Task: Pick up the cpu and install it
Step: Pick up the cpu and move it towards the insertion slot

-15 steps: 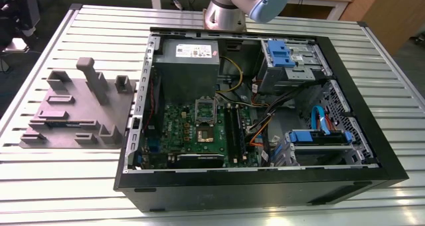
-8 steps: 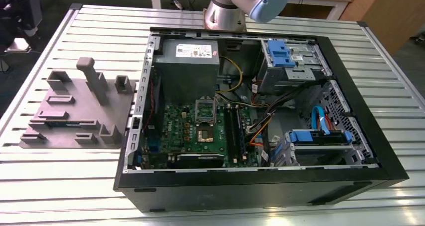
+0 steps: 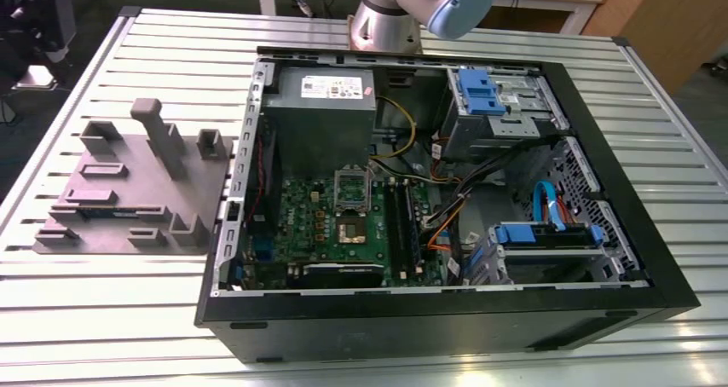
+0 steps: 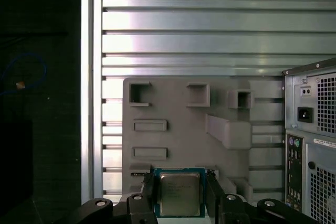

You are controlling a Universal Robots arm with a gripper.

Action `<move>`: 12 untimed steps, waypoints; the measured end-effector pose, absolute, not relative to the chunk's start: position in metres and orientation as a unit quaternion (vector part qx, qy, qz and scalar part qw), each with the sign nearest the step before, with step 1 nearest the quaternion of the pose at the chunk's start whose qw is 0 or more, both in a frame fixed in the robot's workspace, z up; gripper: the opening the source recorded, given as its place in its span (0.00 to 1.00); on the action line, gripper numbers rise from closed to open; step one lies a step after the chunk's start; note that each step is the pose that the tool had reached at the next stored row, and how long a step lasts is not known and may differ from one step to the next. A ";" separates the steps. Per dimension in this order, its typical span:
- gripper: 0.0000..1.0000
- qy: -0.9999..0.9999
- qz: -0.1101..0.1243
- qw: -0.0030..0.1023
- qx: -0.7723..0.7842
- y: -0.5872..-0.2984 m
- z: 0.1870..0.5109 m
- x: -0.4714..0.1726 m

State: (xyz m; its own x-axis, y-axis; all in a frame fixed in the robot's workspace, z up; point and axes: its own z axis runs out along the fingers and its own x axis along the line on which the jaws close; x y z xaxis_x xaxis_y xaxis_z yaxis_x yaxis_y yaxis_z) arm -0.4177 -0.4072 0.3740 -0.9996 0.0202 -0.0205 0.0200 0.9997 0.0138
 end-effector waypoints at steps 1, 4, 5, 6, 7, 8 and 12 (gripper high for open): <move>0.47 1.000 0.007 0.010 0.010 -0.407 0.374 -0.417; 0.47 1.000 0.007 0.010 0.010 -0.407 0.374 -0.416; 0.47 1.000 0.007 0.010 0.010 -0.407 0.374 -0.416; 0.47 1.000 0.007 0.010 0.010 -0.407 0.374 -0.415; 0.47 1.000 0.007 0.010 0.010 -0.407 0.374 -0.415; 0.47 1.000 0.007 0.010 0.010 -0.407 0.374 -0.414; 0.47 1.000 0.007 0.010 0.010 -0.407 0.374 -0.413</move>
